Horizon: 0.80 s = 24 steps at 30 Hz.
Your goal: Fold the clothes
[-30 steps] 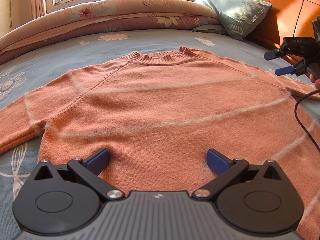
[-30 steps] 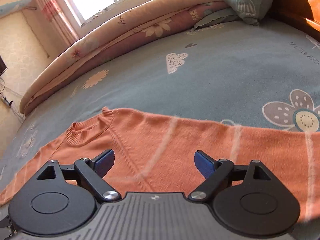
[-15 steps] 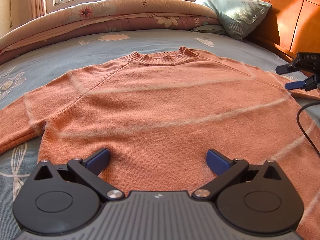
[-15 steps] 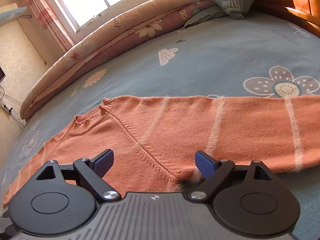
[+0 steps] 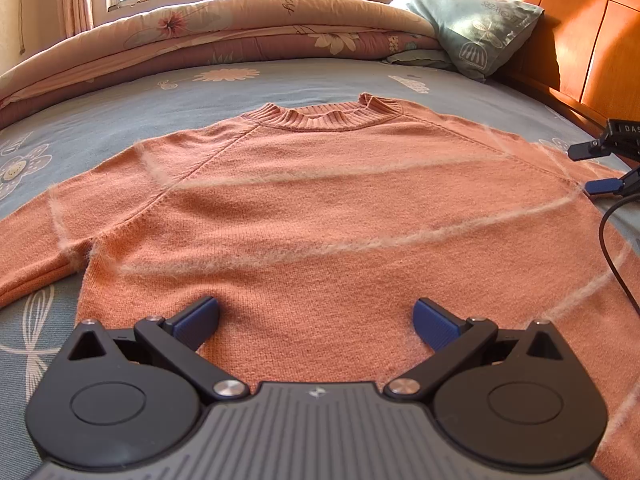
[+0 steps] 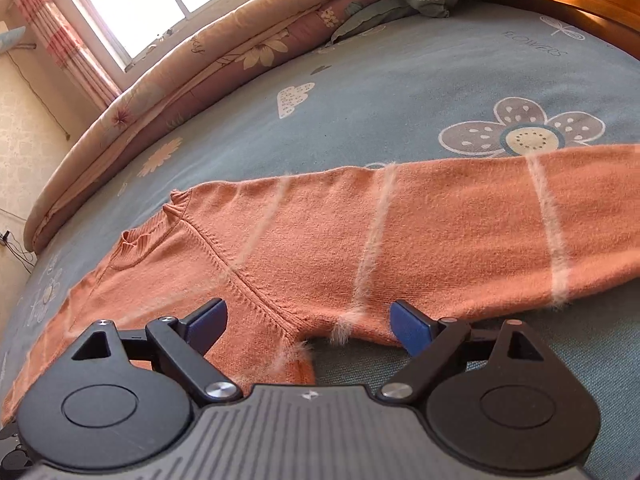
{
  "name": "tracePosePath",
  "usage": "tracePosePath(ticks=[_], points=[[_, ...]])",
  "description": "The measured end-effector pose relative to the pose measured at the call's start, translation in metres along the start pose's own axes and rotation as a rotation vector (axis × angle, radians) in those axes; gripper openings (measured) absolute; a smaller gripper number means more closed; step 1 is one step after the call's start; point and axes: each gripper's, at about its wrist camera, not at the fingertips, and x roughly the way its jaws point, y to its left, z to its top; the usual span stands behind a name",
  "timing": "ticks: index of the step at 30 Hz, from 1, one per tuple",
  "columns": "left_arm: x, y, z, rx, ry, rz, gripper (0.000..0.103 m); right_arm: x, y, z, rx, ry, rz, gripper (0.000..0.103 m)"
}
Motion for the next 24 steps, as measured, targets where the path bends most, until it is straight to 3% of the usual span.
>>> tracePosePath(ticks=[3, 7, 11, 15, 24], points=[[0.0, 0.0, 0.0, 0.0, 0.0, 0.0, 0.103, -0.01, 0.01, -0.005, 0.041, -0.007, 0.089, 0.092], [0.0, 0.0, 0.0, 0.0, 0.0, 0.001, 0.103, -0.013, 0.04, -0.023, -0.047, 0.023, 0.152, 0.092], [0.0, -0.001, 0.0, 0.001, 0.0, 0.002, 0.103, -0.001, 0.041, -0.043, -0.084, 0.073, 0.079, 0.091], [0.0, -0.001, 0.001, -0.002, 0.001, 0.002, 0.103, -0.021, 0.045, -0.049, -0.054, 0.046, 0.086, 0.092], [0.0, 0.0, 0.0, -0.003, 0.002, -0.001, 0.103, -0.062, 0.046, -0.112, -0.033, 0.078, 0.03, 0.094]])
